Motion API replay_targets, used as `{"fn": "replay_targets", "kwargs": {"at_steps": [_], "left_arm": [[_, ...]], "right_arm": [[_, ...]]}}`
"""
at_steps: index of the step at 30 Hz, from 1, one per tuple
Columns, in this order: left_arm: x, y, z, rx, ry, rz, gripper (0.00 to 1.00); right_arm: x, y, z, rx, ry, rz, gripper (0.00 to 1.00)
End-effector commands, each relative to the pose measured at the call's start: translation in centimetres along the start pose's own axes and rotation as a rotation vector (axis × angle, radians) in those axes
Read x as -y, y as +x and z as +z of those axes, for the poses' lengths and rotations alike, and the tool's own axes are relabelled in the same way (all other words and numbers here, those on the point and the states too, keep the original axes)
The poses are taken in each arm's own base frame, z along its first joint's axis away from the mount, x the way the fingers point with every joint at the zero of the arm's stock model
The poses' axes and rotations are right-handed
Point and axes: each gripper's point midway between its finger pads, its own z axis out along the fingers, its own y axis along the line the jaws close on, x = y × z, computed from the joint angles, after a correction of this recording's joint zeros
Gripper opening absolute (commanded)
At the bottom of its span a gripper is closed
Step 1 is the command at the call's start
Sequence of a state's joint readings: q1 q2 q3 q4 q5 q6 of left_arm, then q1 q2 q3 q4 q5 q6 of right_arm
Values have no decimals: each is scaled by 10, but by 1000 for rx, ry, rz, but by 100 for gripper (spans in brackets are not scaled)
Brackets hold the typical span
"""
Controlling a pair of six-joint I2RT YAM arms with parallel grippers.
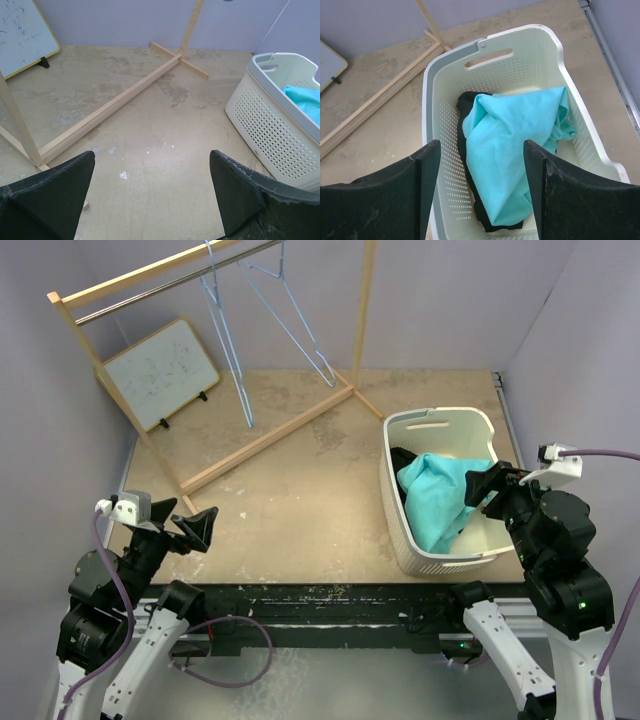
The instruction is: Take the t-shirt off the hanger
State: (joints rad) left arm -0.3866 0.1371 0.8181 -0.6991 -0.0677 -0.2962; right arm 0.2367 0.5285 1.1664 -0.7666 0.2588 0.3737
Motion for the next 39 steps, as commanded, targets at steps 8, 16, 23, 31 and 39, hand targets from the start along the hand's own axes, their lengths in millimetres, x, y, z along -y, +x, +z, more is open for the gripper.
{"fn": "replay_targets", "kwargs": {"at_steps": [8,16,23,31,39], "left_arm": [[1,-6,1,23,5,-2,99],[-3,8,11,-57,-25,-2,99],[-8,27,34,-180,-72,-2,99],[-15,52,62,-321,-131,-1,99],[-10,60,76,-363,-107,-5,99]], "right_arm": [[-4,-8,-4,37,-23,8,69],[-17,9,14,-44,-73,-3,74],[-46,25,36,-99,-213,-9,85],[-69,52,56,-173,-337,-27,95],[-116,36,43,-66,-625,0,91]]}}
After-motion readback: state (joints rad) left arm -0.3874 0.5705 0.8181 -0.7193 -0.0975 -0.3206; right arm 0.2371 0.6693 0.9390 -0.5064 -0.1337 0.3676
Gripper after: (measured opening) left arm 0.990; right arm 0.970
